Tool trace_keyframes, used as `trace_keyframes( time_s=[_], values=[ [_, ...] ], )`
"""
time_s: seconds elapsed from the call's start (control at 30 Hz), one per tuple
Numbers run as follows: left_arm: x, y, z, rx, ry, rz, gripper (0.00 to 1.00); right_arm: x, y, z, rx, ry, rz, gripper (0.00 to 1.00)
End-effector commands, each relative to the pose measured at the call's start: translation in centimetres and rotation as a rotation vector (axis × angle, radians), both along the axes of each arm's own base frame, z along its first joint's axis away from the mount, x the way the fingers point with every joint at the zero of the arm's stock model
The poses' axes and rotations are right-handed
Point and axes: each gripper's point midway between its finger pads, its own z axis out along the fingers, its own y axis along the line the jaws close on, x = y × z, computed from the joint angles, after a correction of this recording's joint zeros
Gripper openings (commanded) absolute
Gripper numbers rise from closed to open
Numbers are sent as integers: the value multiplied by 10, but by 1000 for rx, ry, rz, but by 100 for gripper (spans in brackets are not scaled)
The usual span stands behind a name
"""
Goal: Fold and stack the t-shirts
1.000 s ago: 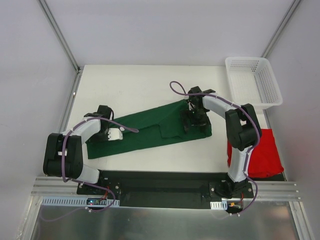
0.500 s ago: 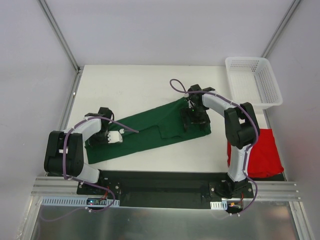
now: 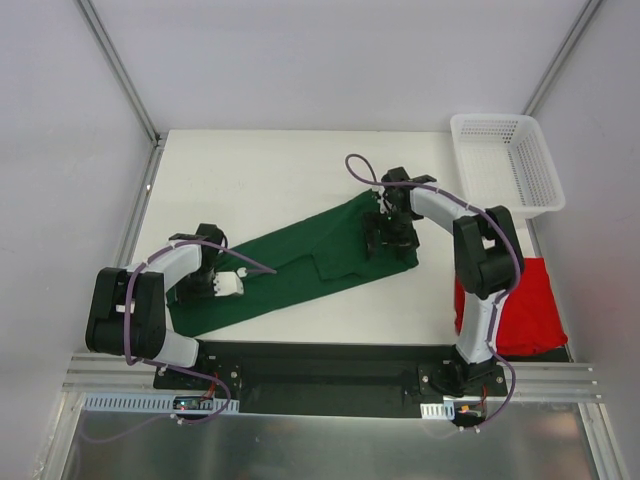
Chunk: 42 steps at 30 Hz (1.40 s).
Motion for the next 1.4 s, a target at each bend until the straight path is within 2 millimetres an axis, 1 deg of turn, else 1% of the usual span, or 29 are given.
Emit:
trace_keyframes(
  time_s=[0.0, 0.03, 0.07, 0.13, 0.27, 0.4, 0.5, 0.53, 0.7, 0.73, 0.77, 0.8, 0.87, 0.9, 0.93, 0.97, 1.0, 1.03, 1.07, 1.1, 1.13, 1.17, 1.2, 1.27, 1.3, 1.37],
  values=[
    [-15, 2, 1, 14, 52, 15, 0, 9, 19, 13, 220, -34, -76, 96],
    [-15, 2, 1, 14, 52, 15, 0, 10, 20, 14, 241, -33, -100, 96],
    [-15, 1, 1, 12, 49, 17, 0, 10, 19, 9, 260, -37, -104, 96],
    [-19, 2, 0, 12, 54, 15, 0, 14, 16, 11, 285, -37, -148, 96],
    [-27, 4, -3, 20, 70, 9, 0, 21, 8, 19, 289, -54, -161, 96],
    [-38, 5, -7, 27, 91, 11, 0, 34, 0, 30, 290, -79, -182, 96],
    [-43, 6, -8, 28, 98, 5, 0, 37, -5, 32, 284, -76, -196, 96],
    [-44, 7, -8, 29, 97, 3, 0, 40, -6, 34, 285, -81, -200, 96],
    [-45, 8, -6, 39, 89, -1, 0, 44, -11, 32, 267, -68, -215, 96],
    [-46, 9, -6, 42, 91, -5, 4, 44, -11, 32, 268, -66, -217, 96],
    [-47, 10, -6, 46, 91, -7, 61, 45, -10, 33, 270, -68, -215, 96],
    [-45, 12, -3, 63, 84, -15, 99, 45, -10, 32, 273, -62, -216, 96],
    [-41, 15, 2, 79, 74, -18, 99, 45, -9, 33, 276, -60, -214, 96],
    [-26, 14, 14, 80, 35, -12, 99, 44, -9, 33, 275, -58, -214, 96],
    [-25, 9, 23, 56, 48, 7, 99, 44, -9, 35, 277, -62, -212, 96],
    [-18, 3, 33, 27, 37, 35, 99, 43, -9, 35, 276, -59, -214, 96],
    [18, -8, 63, -23, -72, 112, 99, 43, -10, 36, 277, -62, -213, 96],
    [28, -28, 74, -139, -88, 163, 99, 43, -10, 38, 277, -67, -213, 96],
    [30, -35, 92, -178, -72, 210, 99, 42, -11, 39, 273, -76, -189, 96],
    [62, -48, 121, -245, -174, 270, 99, 42, -10, 40, 274, -79, -187, 96],
    [70, -56, 132, -291, -190, 295, 99, 41, -10, 41, 275, -82, -185, 96],
    [75, -71, 140, -371, -191, 322, 99, 41, -8, 43, 277, -85, -180, 96],
    [89, -79, 152, -415, -235, 359, 99, 41, -6, 45, 282, -90, -175, 96],
    [97, -93, 156, -484, -240, 407, 99, 42, 1, 47, 295, -98, -155, 96],
    [101, -103, 154, -529, -225, 460, 99, 41, 5, 48, 311, -97, -141, 96],
    [104, -112, 146, -559, -193, 523, 99, 43, 17, 54, 338, -107, -102, 96]
  ],
)
